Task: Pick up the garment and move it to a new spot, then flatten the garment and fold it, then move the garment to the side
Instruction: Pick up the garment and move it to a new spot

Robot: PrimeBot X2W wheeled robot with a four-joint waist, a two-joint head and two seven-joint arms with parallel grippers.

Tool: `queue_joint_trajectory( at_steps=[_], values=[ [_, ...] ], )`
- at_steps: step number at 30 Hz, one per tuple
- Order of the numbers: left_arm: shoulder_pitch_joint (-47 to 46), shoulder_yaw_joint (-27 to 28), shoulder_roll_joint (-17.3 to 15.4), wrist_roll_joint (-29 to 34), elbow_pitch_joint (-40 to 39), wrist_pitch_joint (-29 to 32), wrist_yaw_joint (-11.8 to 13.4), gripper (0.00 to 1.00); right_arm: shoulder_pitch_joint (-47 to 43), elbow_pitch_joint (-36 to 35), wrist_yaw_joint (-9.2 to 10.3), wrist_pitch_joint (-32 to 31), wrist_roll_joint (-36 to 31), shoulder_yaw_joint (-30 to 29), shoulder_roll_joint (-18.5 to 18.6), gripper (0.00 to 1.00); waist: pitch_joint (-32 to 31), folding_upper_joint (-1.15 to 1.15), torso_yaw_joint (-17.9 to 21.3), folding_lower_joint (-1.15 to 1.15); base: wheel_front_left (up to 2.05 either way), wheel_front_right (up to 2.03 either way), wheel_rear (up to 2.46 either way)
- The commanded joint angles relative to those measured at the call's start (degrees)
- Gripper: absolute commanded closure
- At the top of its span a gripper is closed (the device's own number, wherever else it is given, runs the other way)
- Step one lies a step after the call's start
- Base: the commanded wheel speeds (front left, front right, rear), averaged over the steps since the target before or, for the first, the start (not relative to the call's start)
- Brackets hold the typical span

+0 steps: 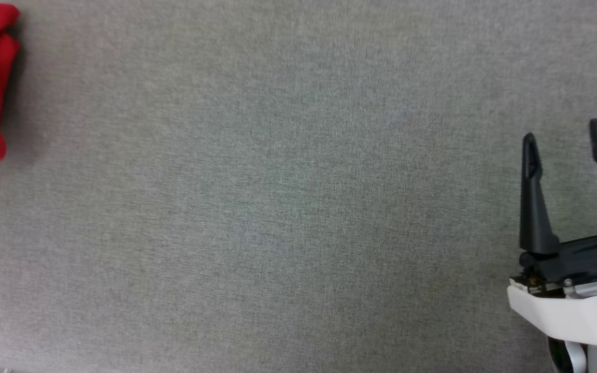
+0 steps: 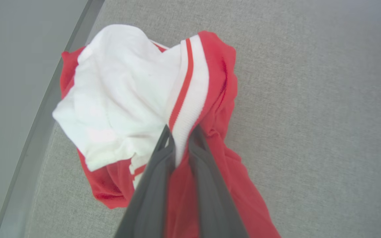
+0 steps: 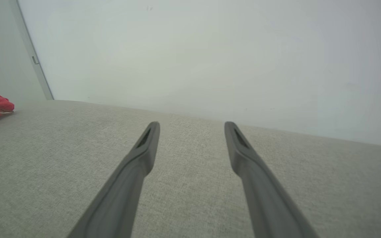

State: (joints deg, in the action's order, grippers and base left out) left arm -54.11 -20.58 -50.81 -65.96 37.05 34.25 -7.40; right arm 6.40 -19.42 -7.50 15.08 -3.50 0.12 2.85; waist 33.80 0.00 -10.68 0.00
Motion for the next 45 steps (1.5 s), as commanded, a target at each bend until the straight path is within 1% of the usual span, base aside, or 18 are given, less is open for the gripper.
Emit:
queue_joint_trajectory(
  at_steps=[1,4,10,15,21,25,33,39,45],
  values=[
    [-0.92,-0.37,-0.33,-0.05,-1.23,-0.81,0.02,1.0,0.27,0.42,0.02,0.14,0.37,0.24,0.05,0.0,-2.14,0.0,-0.17,0.0,0.0,0.0,0.0],
    [-2.26,-1.91,-2.75,0.68,-5.0,-1.2,0.02,1.0,0.52,1.19,0.02,0.14,1.33,1.06,0.05,0.0,-4.43,0.0,0.28,0.0,0.0,0.0,0.0],
    [-6.01,-5.7,-5.48,2.4,-12.51,-1.25,0.02,1.0,0.04,2.73,0.02,0.14,3.65,1.47,0.05,0.0,-8.85,0.0,2.12,0.0,0.0,0.0,0.0],
    [-10.02,-9.31,-5.77,3.51,-17.91,-0.1,0.02,1.0,-0.53,3.99,0.02,0.14,5.88,1.86,0.04,0.0,-11.88,0.0,4.62,0.0,0.0,0.0,0.0],
    [-15.18,-14.15,-4.79,5.32,-25.14,1.56,0.02,1.0,-1.57,4.91,0.02,0.14,7.84,1.72,0.03,0.0,-14.33,0.0,8.33,0.0,0.0,0.0,0.0],
    [-18.79,-17.38,-3.43,6.61,-28.99,1.71,0.02,1.0,-1.73,5.52,0.02,0.14,9.27,1.61,0.0,0.0,-15.34,0.0,11.16,0.0,0.0,0.0,0.0],
    [-23.45,-24.04,-0.59,6.6,-35.1,1.18,0.01,1.0,-2.26,6.4,0.02,0.14,10.59,1.54,0.0,0.0,-16.75,0.0,15.96,0.0,0.0,0.0,0.0],
    [-23.56,-29.35,1.42,6.78,-39.45,-0.6,0.02,1.0,-2.94,6.76,0.02,0.14,10.89,1.22,0.0,0.0,-17.29,0.0,17.61,0.0,0.0,0.0,0.0],
    [-18.74,-35.92,4.6,7.25,-41.71,-3.35,0.02,1.0,-2.92,7.21,0.02,0.14,11.01,0.97,0.0,0.0,-17.15,0.0,17.6,0.0,0.0,0.0,0.0]
  ],
)
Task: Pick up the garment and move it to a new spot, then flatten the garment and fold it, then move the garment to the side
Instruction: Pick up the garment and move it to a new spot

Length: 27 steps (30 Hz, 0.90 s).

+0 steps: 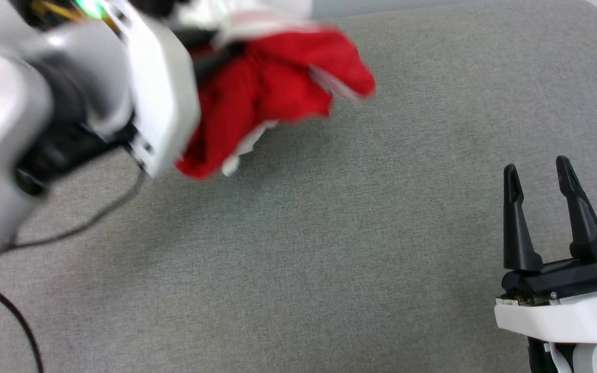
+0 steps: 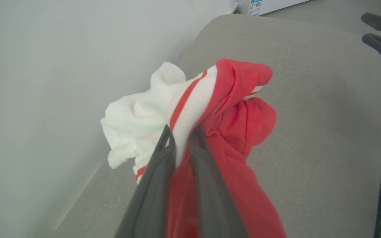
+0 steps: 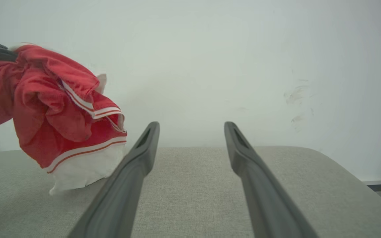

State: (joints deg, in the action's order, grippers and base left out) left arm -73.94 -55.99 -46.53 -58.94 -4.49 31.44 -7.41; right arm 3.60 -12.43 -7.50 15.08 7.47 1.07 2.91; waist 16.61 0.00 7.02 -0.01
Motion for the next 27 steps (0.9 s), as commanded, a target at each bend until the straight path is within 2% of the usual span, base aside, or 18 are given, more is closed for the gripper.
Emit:
queue_joint_trajectory(
  at_steps=[1,8,12,20,25,26,27],
  values=[
    [2.27,-1.91,1.07,0.42,-0.3,-1.02,0.03,1.0,-0.15,0.34,0.02,0.14,0.0,0.01,-0.04,0.0,0.06,0.0,-0.22,0.01,0.0,0.0,0.0],
    [12.32,-11.47,7.52,1.02,2.53,-4.69,0.03,1.0,-0.19,1.03,0.02,0.14,-0.46,0.15,-0.04,0.0,0.69,0.0,-0.96,0.01,0.0,0.0,0.0],
    [17.89,-15.13,11.52,2.04,6.25,-6.87,0.02,1.0,0.13,1.33,0.02,0.14,-0.47,0.23,-0.04,0.0,1.38,0.0,-0.89,0.01,0.0,0.0,0.0],
    [26.44,-17.43,17.5,5.8,13.38,-6.35,0.01,1.0,0.94,1.98,0.02,0.14,-0.68,0.08,-0.04,0.0,2.85,0.0,-0.45,0.01,0.0,0.0,0.0],
    [28.35,-17.88,19.08,7.16,15.99,-7.87,0.02,1.0,0.22,2.54,0.02,0.14,-0.89,-0.26,-0.04,0.0,2.55,0.0,-0.8,0.01,0.0,0.0,0.0],
    [28.04,-17.82,19.25,6.97,16.12,-8.68,0.01,0.91,-0.04,2.7,0.02,0.14,-1.0,-0.29,-0.04,0.0,2.19,0.0,-0.97,0.01,0.0,0.0,0.0],
    [27.39,-17.69,19.35,6.99,16.08,-10.09,0.02,0.17,-0.19,2.94,0.02,0.14,-1.04,-0.23,-0.04,0.0,1.73,0.0,-1.12,0.01,0.0,0.0,0.0]
  ],
)
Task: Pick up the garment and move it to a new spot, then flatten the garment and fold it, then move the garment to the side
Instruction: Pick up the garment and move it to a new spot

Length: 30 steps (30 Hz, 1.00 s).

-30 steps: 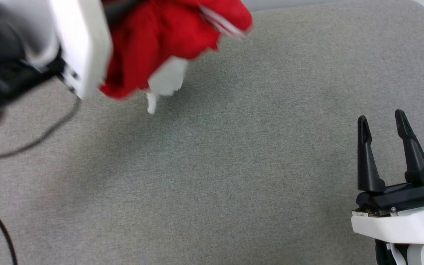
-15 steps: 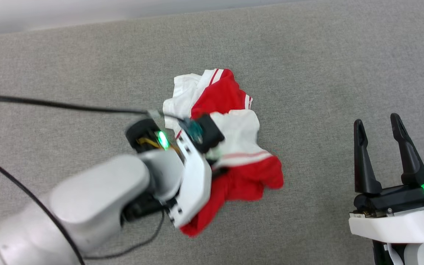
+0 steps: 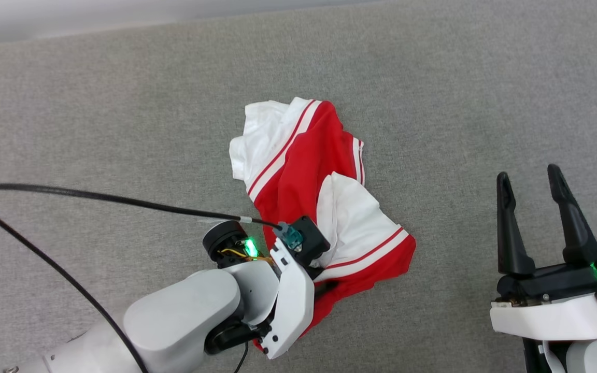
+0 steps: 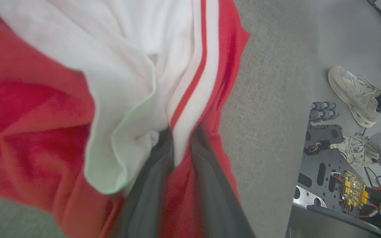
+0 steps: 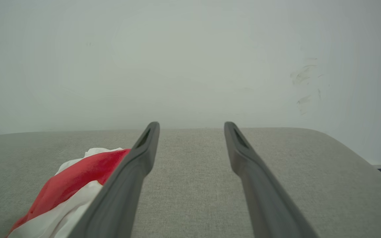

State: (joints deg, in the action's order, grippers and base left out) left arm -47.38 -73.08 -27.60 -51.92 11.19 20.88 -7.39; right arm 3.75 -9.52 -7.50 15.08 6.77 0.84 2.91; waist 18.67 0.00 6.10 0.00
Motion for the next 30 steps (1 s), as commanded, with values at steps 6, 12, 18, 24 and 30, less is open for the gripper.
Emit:
queue_joint_trajectory(
  at_steps=[6,12,18,24,30],
  values=[
    [-0.53,3.25,0.36,2.23,0.31,-11.95,1.04,0.0,-1.98,0.96,0.02,0.14,-0.86,0.05,-0.04,0.0,-4.12,0.0,-1.24,0.0,0.0,0.0,0.0],
    [2.43,7.71,-0.52,5.7,-0.71,-23.51,7.61,0.0,-3.68,1.43,0.02,0.14,-1.65,-0.27,-0.04,0.0,-7.31,0.0,-2.5,0.0,0.0,0.0,0.0],
    [7.3,13.28,-2.5,8.37,-0.23,-34.07,17.03,0.0,-5.14,1.93,0.02,0.14,-2.23,-0.29,-0.04,0.0,-9.27,0.0,-3.4,0.0,0.0,0.0,0.0],
    [14.81,23.67,-4.23,11.6,-3.08,-36.13,25.63,0.0,-6.43,2.56,0.02,0.14,-2.26,-0.16,-0.04,0.0,-10.94,0.0,-3.9,0.0,0.0,0.0,0.0],
    [28.48,37.55,-3.8,18.88,-8.53,-36.08,30.66,0.0,-7.69,3.15,0.02,0.14,-1.94,-0.34,-0.04,0.0,-12.76,0.0,-3.84,0.0,0.0,0.0,0.0]
  ],
)
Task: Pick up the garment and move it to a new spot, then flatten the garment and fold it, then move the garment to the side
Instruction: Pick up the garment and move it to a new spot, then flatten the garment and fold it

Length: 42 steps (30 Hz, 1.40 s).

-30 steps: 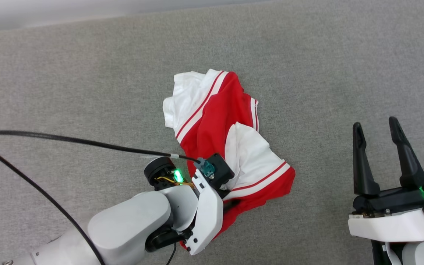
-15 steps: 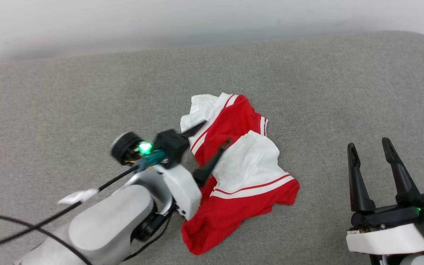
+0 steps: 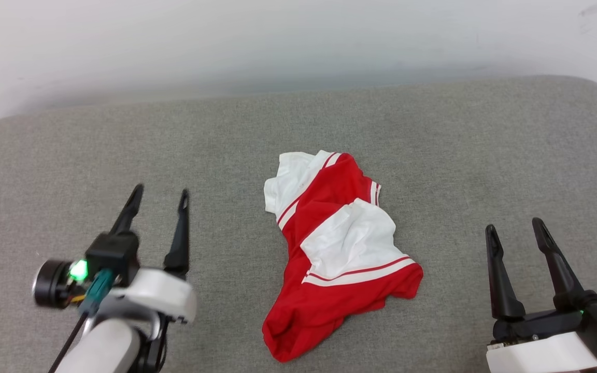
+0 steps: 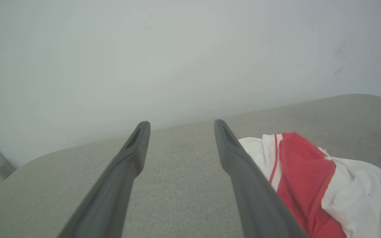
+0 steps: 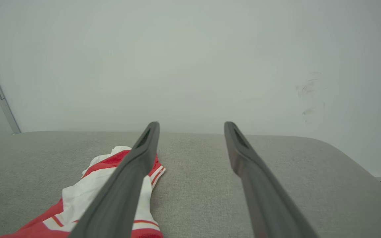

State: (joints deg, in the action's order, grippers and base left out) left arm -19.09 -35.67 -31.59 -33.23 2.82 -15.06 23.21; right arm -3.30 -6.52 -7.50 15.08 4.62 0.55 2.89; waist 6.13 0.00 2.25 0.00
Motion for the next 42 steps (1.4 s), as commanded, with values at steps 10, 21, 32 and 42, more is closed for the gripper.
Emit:
queue_joint_trajectory(
  at_steps=[10,21,32,42],
  values=[
    [17.31,15.17,8.32,11.96,-7.4,-0.15,-1.42,0.0,-2.11,1.03,0.02,0.14,2.36,-1.32,-0.03,0.0,-2.37,0.0,-0.53,0.0,0.0,0.0,0.0],
    [25.66,22.98,17.49,21.18,-7.63,-0.15,-7.87,0.0,-4.38,1.71,0.02,0.14,4.04,-0.95,-0.03,0.0,-4.94,0.0,-0.51,0.0,0.0,0.0,0.0],
    [29.52,28.11,22.81,26.07,-6.56,-0.16,-13.77,0.0,-6.78,1.88,0.02,0.14,6.09,-1.4,-0.03,0.0,-6.27,0.0,-1.09,0.0,0.0,0.0,0.0],
    [30.76,30.69,25.55,27.8,-5.8,-0.16,-17.87,0.0,-7.81,2.21,0.02,0.14,6.5,-1.2,-0.03,0.0,-6.91,0.0,-1.5,0.0,0.0,0.0,0.0]
  ],
)
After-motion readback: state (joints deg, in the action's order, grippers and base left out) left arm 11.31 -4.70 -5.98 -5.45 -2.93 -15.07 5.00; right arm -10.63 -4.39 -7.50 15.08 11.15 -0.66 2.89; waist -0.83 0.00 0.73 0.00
